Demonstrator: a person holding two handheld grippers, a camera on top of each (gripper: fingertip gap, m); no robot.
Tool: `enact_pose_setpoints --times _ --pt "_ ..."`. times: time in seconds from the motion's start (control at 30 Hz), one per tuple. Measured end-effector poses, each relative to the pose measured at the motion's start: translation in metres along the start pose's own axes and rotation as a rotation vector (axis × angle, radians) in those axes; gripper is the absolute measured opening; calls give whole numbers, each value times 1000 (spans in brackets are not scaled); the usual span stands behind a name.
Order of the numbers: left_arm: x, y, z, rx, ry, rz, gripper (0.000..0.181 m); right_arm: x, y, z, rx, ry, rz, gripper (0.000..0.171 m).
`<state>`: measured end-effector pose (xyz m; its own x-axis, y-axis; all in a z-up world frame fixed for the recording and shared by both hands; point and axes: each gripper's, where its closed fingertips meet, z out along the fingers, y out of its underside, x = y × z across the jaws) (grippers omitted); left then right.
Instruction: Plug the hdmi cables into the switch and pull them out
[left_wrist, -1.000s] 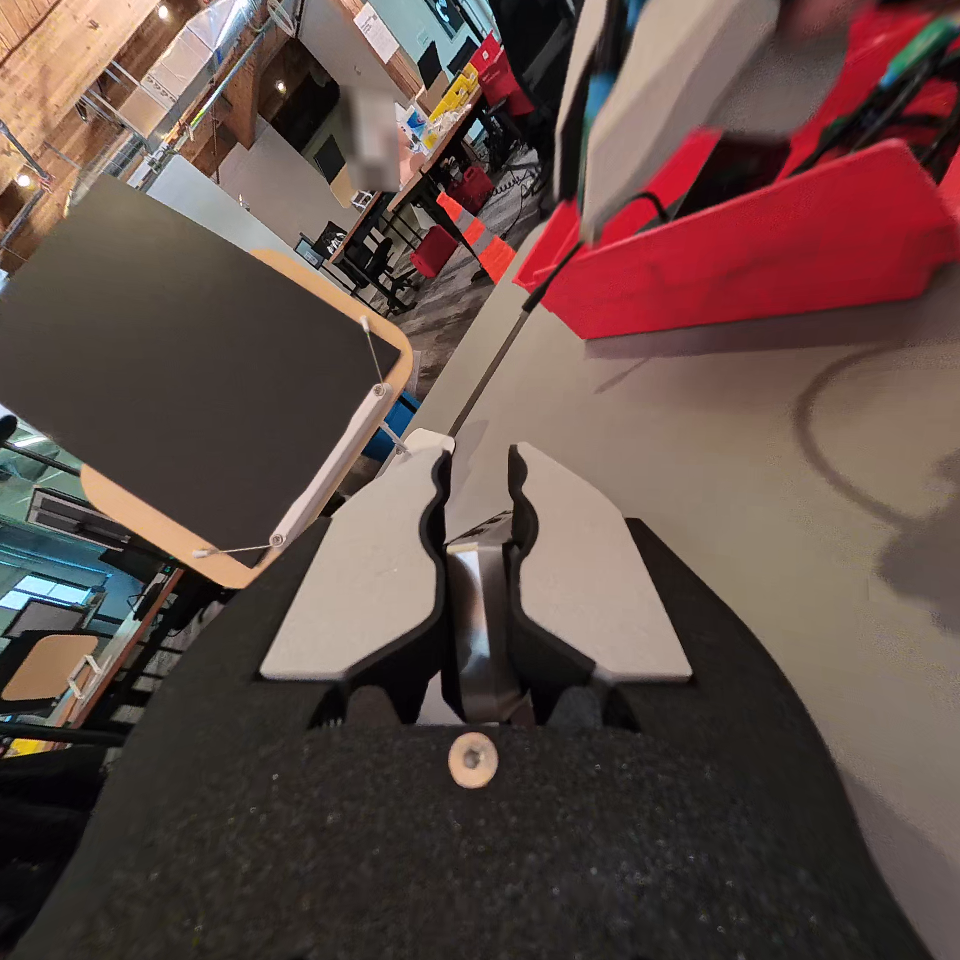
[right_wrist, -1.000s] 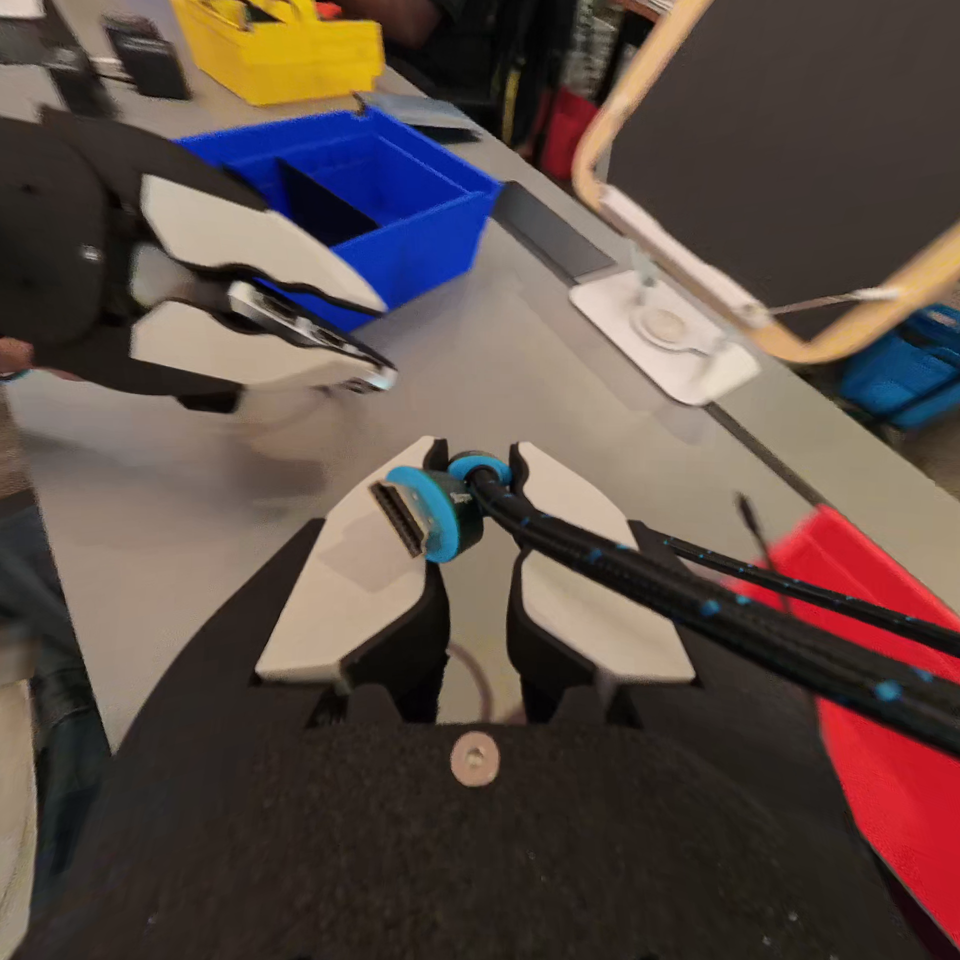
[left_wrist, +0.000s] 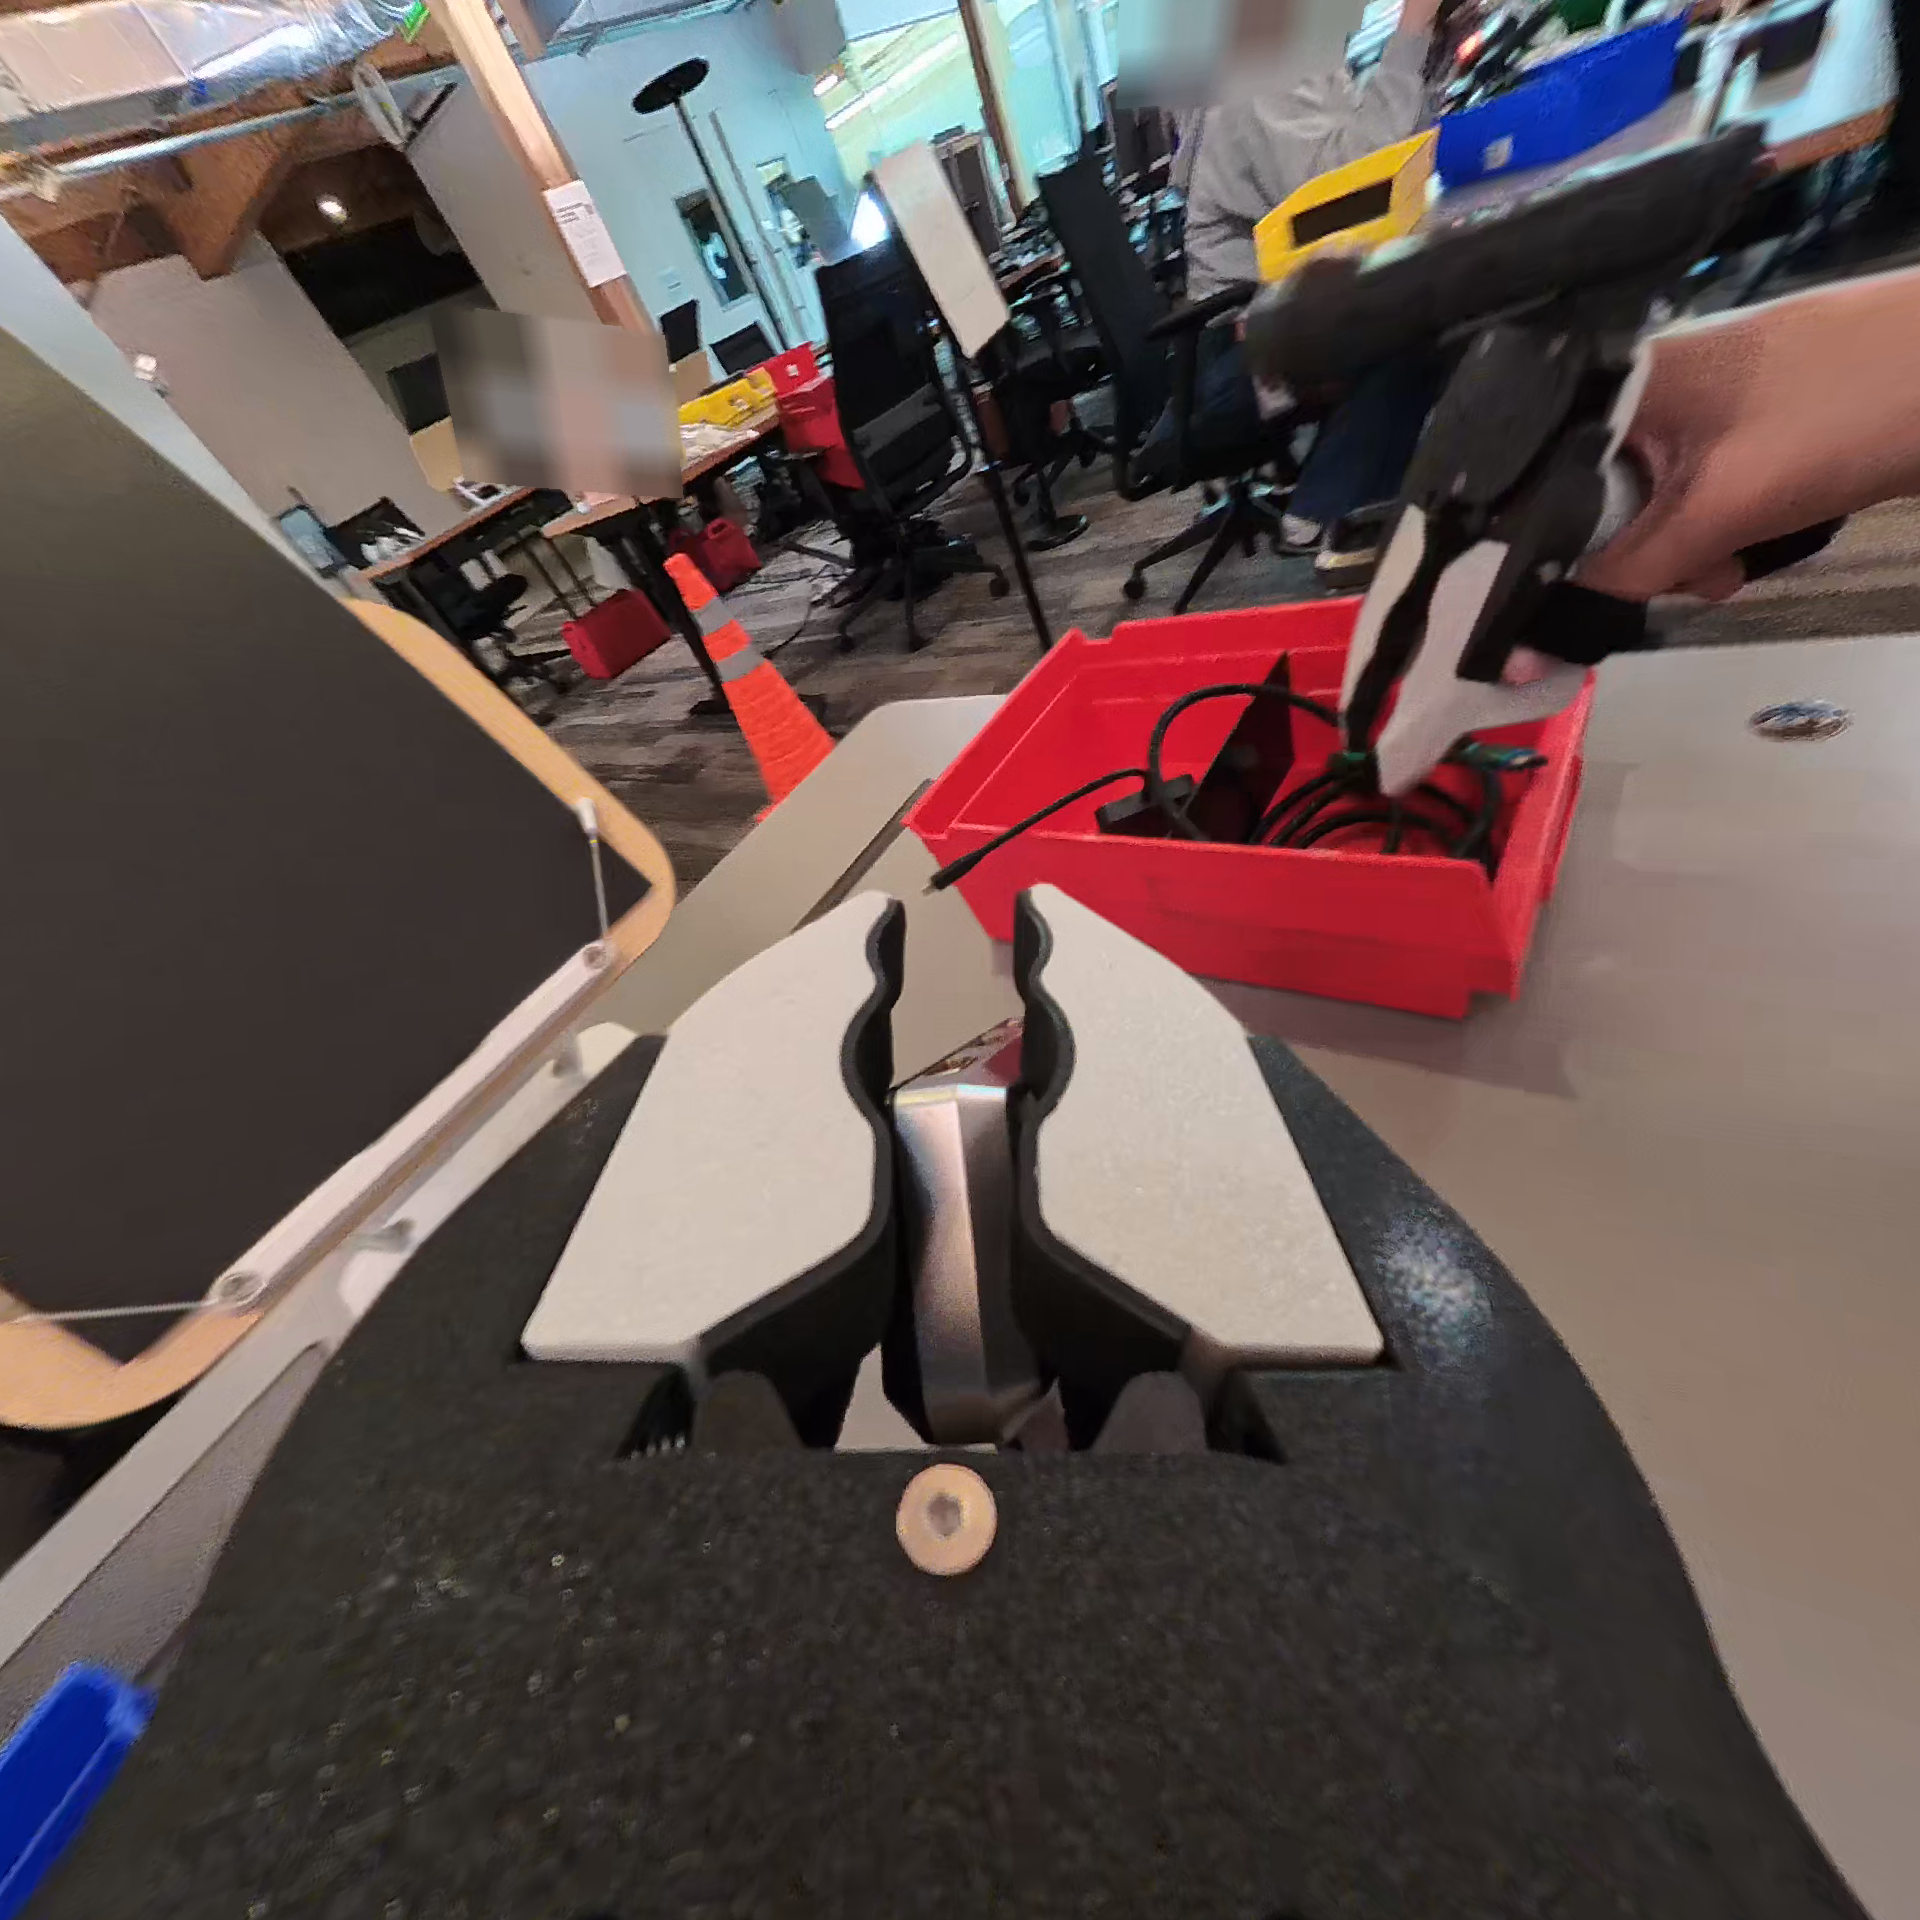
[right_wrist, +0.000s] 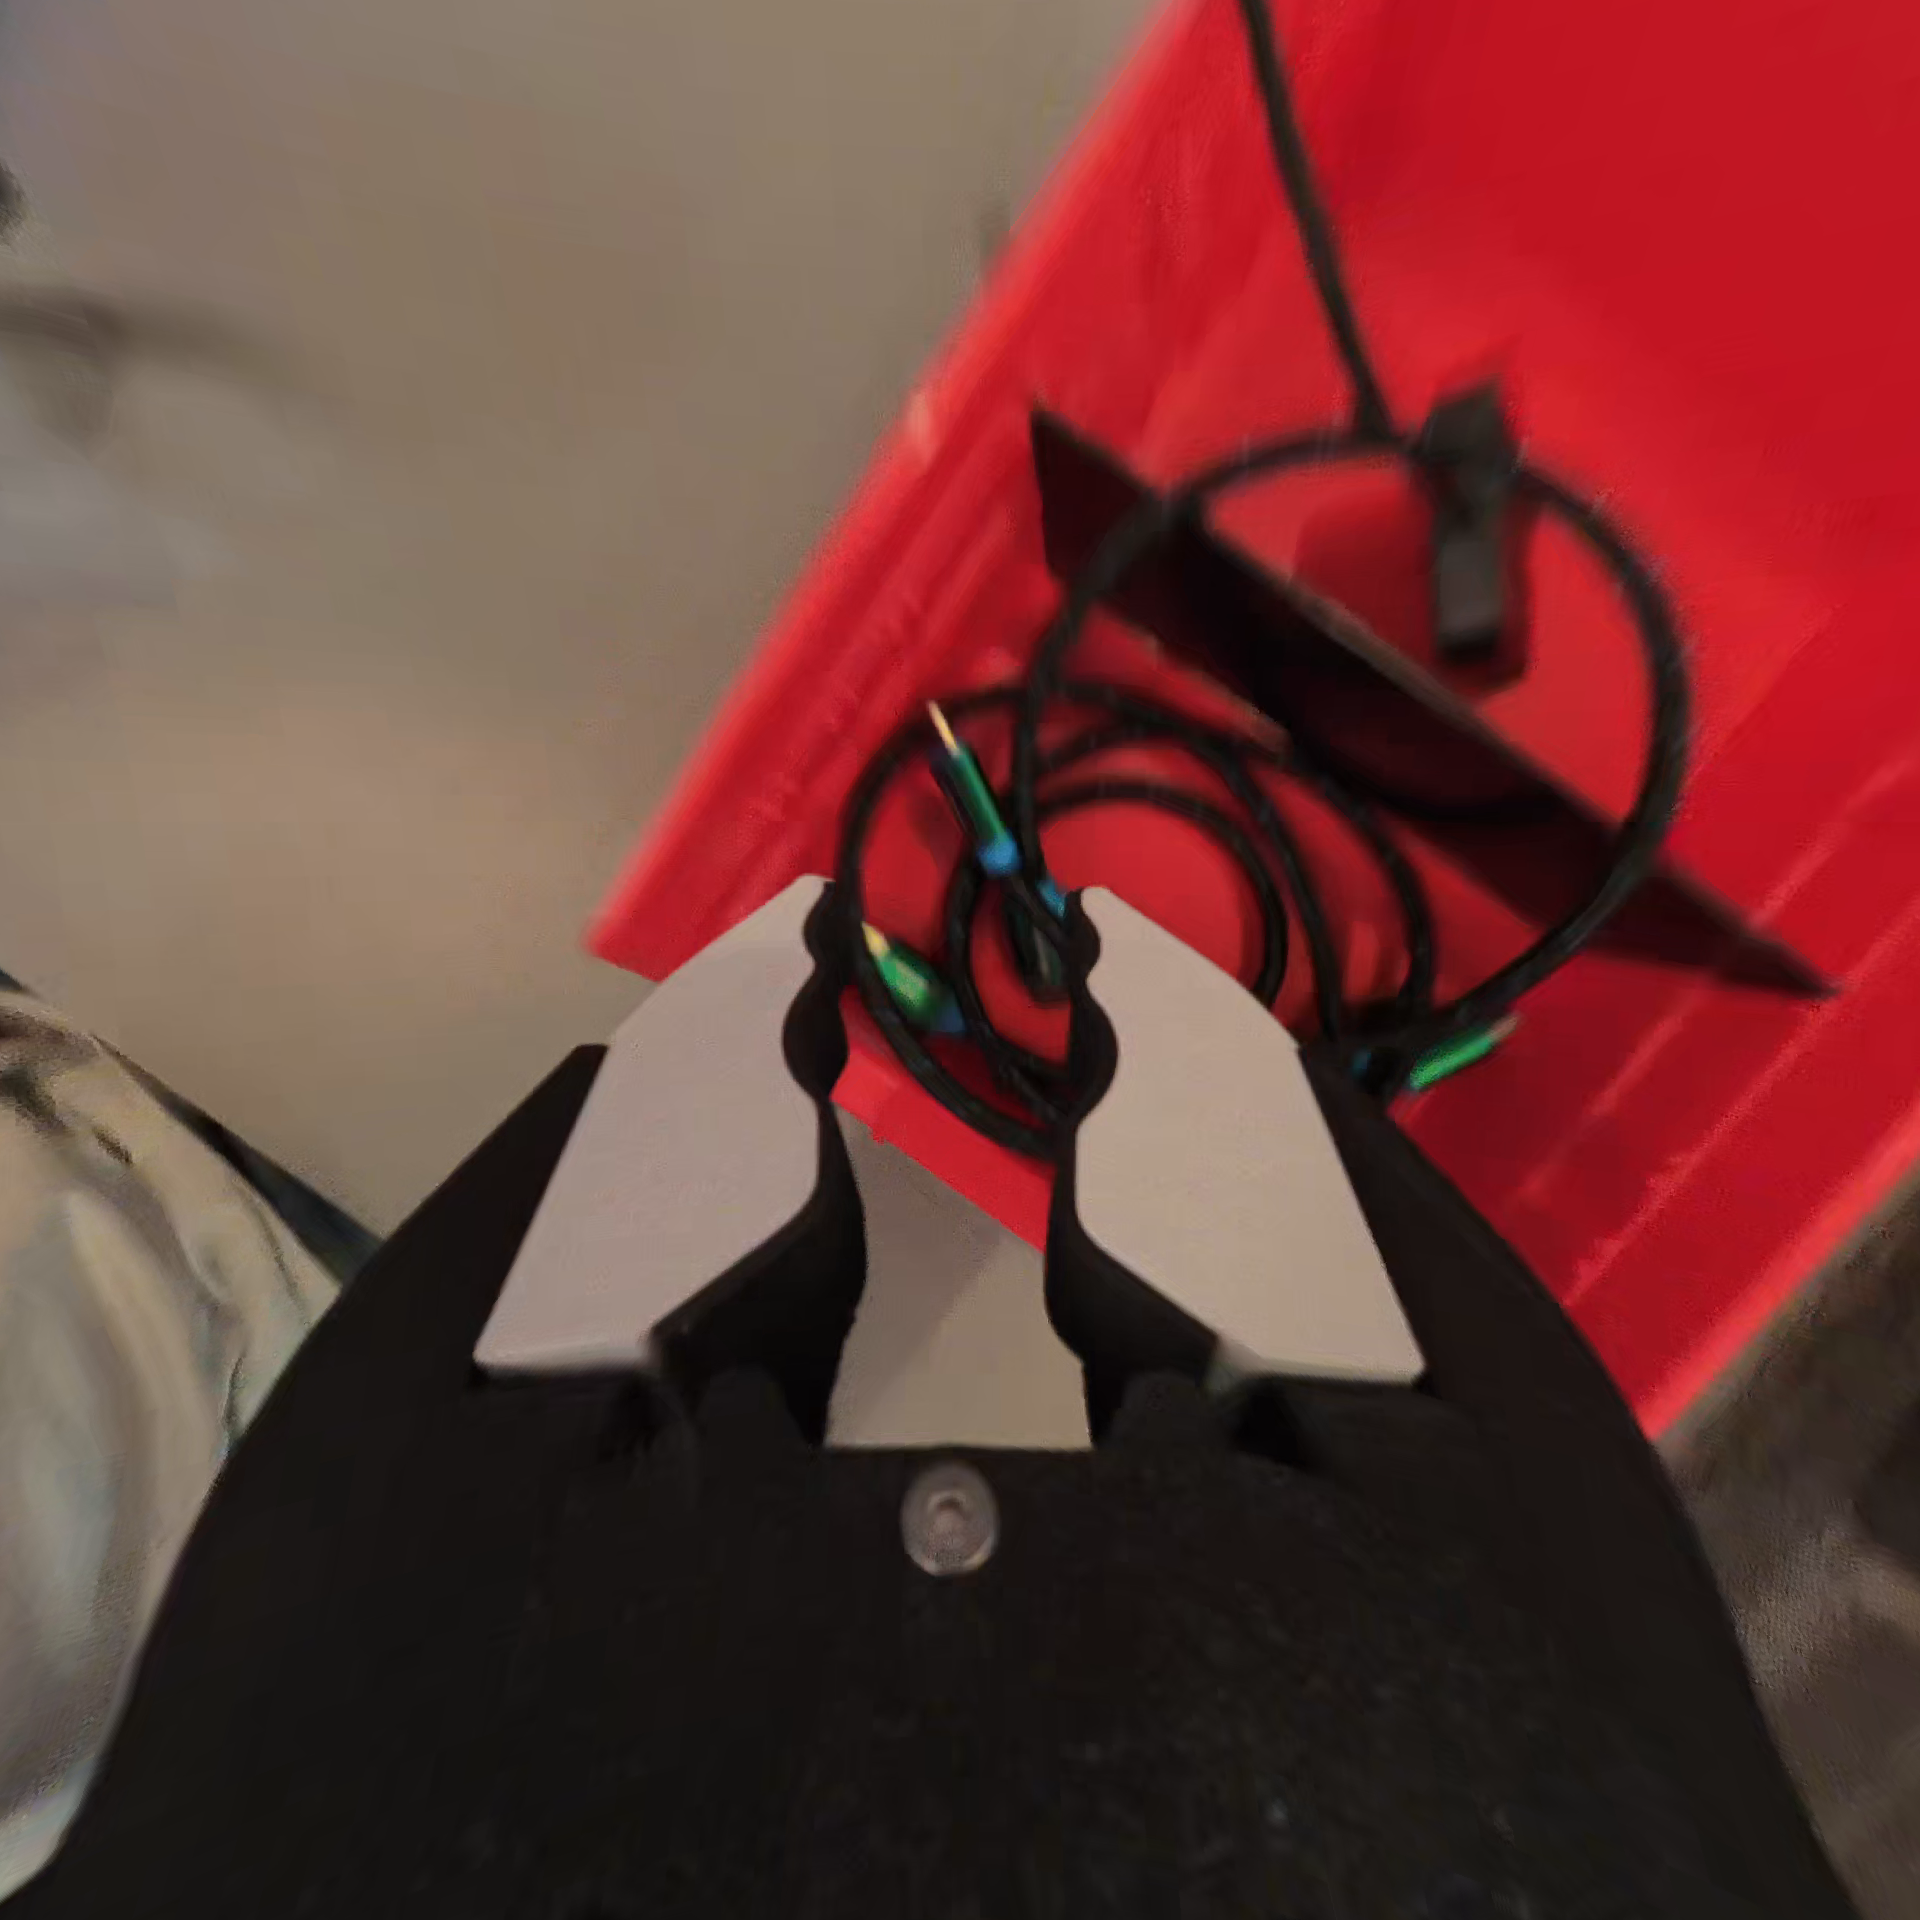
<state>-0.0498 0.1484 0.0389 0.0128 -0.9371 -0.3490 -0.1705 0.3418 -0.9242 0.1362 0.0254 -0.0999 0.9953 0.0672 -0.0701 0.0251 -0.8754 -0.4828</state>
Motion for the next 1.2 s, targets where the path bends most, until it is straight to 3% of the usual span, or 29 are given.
enact_pose_setpoints --times 0.07,0.17,0.23,0.37,0.43,0.47,0.5,0.7,0.77,0.8,0.87,1.0,1.2 --pt "-4 -10 1 15 66 -61 20 -41 -43 -33 282 -69 -104 39" --pt "-10 -33 -1 70 176 -176 19 -143 -83 -50 554 -437 -257 52" --pt "-13 -49 -3 113 240 -243 19 -187 -98 -30 609 -567 -299 62" --pt "-14 -66 -6 158 310 -309 17 -229 -130 24 708 -693 -282 74" --pt "-12 -66 -5 156 318 -317 16 -242 -137 44 677 -745 -307 60" --pt "-12 -64 -5 143 311 -312 16 -244 -137 45 663 -758 -343 15" --pt "-15 -61 -6 134 295 -306 16 -244 -138 43 659 -757 -365 8" --pt "-36 -39 -25 145 276 -370 14 -219 -133 29 612 -610 -431 7" --pt "-40 -32 -31 166 282 -402 11 -203 -136 21 610 -524 -443 7" --pt "-44 -30 -34 185 264 -406 0 -193 -139 15 601 -473 -456 7" --pt "-51 -27 -42 221 216 -396 8 -170 -145 1 581 -336 -495 7" --pt "-60 -19 -61 229 167 -412 23 -118 -164 -46 584 -95 -553 7" --pt "-44 15 -81 163 156 -440 25 -29 -192 -135 587 187 -561 7"
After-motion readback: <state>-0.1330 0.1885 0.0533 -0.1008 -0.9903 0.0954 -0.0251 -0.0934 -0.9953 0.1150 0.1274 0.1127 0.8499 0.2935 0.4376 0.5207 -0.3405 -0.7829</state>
